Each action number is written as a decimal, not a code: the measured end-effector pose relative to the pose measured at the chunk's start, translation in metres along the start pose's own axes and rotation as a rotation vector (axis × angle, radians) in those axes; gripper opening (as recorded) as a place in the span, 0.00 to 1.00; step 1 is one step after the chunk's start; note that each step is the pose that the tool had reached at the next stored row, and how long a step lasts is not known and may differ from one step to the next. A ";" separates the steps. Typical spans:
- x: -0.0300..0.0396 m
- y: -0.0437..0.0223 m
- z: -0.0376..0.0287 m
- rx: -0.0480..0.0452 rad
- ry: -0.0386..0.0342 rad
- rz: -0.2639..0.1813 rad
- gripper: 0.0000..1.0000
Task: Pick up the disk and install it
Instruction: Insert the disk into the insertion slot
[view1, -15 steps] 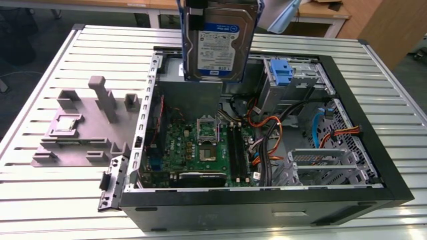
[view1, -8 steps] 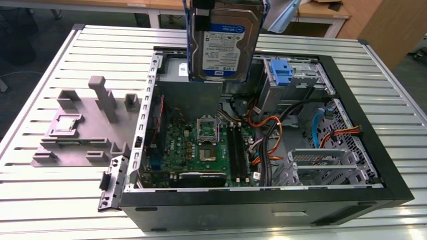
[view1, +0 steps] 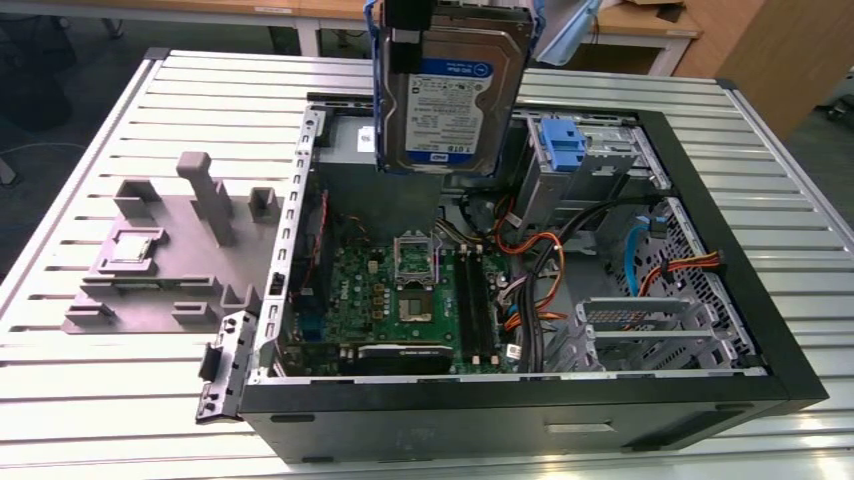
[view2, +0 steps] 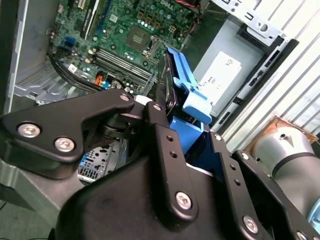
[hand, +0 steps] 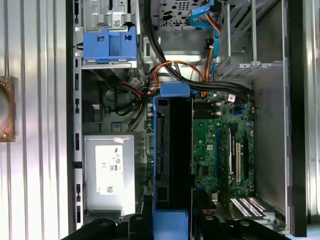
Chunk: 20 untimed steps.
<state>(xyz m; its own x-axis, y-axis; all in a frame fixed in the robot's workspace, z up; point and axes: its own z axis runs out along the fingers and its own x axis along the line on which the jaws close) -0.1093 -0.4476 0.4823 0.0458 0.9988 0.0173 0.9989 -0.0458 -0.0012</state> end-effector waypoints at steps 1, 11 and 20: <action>-0.0025 0.0001 -0.0001 0.0000 -0.0002 0.000 0.37; -0.0158 0.0057 -0.0002 -0.0001 -0.0014 0.000 0.37; -0.0154 0.0225 -0.0003 -0.0001 -0.0014 0.000 0.37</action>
<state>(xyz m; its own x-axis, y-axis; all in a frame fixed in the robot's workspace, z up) -0.0875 -0.4640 0.4823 0.0459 0.9988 0.0158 0.9989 -0.0459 -0.0011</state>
